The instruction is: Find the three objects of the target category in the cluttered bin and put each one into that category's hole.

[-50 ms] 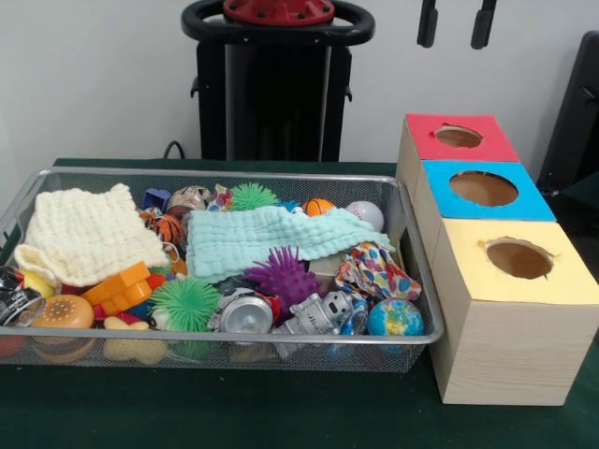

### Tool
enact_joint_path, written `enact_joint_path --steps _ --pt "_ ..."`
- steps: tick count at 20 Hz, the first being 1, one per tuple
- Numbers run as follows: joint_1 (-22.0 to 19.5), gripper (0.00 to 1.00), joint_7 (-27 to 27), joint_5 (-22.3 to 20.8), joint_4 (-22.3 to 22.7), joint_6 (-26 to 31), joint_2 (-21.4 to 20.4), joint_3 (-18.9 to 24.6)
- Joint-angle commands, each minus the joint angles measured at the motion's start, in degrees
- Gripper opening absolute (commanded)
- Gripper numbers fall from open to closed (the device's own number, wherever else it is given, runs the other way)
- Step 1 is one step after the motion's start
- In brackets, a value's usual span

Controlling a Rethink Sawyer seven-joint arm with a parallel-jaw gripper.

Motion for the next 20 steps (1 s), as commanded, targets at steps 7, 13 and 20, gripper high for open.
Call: enact_joint_path --steps 7,13,20 --pt "-4.04 1.0 4.01 -0.23 1.21 6.6 -0.32 0.79" --pt "-5.62 1.0 2.83 -0.4 2.23 6.17 -1.05 1.17" --pt "-8.69 1.0 0.44 0.05 5.06 4.18 -2.07 1.98"
